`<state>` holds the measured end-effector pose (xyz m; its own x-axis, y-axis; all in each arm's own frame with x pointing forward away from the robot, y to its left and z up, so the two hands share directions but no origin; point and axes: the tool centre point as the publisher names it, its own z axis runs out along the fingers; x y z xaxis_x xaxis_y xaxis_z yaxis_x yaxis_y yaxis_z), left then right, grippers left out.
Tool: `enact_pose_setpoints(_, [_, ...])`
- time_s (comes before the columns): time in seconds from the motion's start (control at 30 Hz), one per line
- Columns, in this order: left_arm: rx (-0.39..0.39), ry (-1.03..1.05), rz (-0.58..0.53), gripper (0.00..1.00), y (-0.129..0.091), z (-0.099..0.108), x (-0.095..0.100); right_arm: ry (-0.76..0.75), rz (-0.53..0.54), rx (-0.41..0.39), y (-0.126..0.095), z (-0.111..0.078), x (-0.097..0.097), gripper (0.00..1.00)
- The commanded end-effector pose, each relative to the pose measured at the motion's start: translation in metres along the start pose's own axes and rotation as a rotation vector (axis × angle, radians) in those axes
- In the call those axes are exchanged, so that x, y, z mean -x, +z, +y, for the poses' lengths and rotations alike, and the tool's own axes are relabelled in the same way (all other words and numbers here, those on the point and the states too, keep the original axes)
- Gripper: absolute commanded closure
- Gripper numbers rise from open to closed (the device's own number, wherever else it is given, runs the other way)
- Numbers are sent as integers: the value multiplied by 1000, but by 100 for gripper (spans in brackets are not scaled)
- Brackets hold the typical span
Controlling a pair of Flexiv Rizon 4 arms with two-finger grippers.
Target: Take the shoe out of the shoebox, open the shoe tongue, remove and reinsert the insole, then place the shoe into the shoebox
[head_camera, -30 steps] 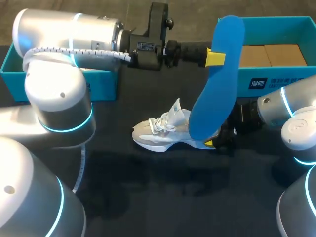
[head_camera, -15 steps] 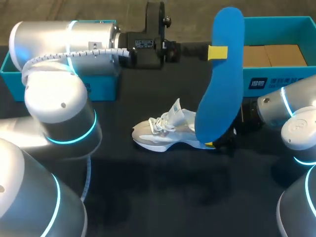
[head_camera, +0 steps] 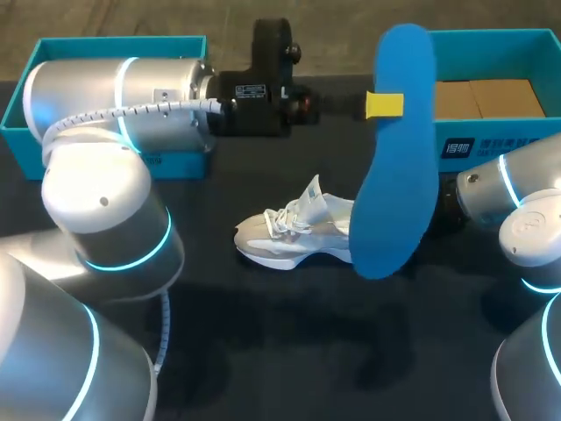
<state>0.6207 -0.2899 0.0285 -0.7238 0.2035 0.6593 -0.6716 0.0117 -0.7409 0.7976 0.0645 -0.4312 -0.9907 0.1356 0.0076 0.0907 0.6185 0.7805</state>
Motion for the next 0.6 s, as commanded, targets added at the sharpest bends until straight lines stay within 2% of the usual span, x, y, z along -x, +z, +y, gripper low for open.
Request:
enact_pose_setpoints(0.03, [-21, 5, 2, 100, -10, 10, -5, 0, -2, -4, 6, -3, -2, 100])
enact_pose_setpoints(0.2, [29, -15, 44, 100, -15, 22, -2, 0, -2, -4, 6, -3, -2, 100])
enact_pose_setpoints(0.27, [8, -23, 38, 100, -17, 23, 0, 0, -2, -4, 6, -3, -2, 100])
enact_pose_setpoints(0.6, [2, 12, 20, 100, -21, 19, 1, 0, -2, -4, 6, -3, -2, 100])
